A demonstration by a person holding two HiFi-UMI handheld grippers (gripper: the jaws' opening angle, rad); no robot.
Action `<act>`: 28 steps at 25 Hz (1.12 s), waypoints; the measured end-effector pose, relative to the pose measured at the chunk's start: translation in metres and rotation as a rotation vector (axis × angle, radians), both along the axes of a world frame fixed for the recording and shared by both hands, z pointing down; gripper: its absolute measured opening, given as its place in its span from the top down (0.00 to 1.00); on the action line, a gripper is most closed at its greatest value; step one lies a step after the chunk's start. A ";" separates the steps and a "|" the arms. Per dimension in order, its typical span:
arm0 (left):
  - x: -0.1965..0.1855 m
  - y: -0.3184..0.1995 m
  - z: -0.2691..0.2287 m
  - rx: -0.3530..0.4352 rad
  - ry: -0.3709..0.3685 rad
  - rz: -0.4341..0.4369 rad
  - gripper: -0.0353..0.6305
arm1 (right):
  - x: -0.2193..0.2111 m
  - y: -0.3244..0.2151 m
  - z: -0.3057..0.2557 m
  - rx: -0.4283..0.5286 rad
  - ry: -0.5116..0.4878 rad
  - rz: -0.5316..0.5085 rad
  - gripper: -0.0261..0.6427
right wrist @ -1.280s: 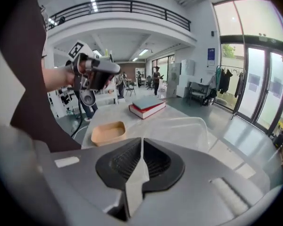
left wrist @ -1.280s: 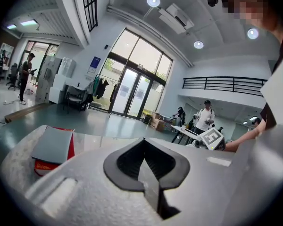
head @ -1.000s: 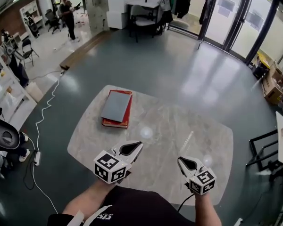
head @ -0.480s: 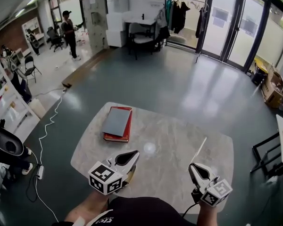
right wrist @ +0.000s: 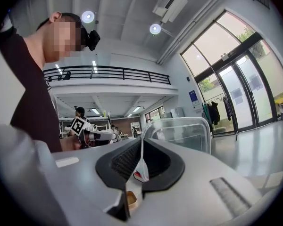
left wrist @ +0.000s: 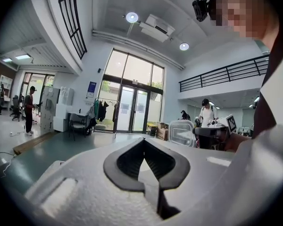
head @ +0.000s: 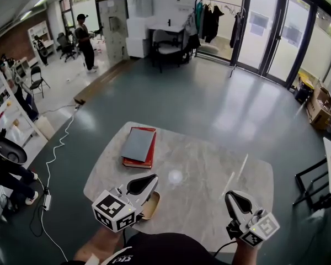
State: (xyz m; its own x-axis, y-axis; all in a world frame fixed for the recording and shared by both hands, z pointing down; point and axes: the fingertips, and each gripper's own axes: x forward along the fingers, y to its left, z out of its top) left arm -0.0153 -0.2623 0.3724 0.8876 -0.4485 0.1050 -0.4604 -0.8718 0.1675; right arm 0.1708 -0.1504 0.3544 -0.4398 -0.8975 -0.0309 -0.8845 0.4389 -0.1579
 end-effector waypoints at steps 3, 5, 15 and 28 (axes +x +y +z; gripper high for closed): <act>-0.008 -0.006 -0.005 0.020 0.000 -0.022 0.94 | -0.006 0.001 -0.005 0.018 0.019 -0.015 0.94; -0.011 -0.009 -0.008 0.030 0.000 -0.033 0.94 | -0.007 0.001 -0.005 0.019 0.029 -0.014 0.94; -0.003 -0.010 0.000 0.019 -0.006 -0.019 0.94 | -0.012 -0.002 0.013 -0.028 0.022 -0.014 0.94; 0.013 -0.004 0.026 -0.031 -0.021 0.017 0.94 | -0.016 -0.015 0.026 -0.062 0.034 -0.035 0.94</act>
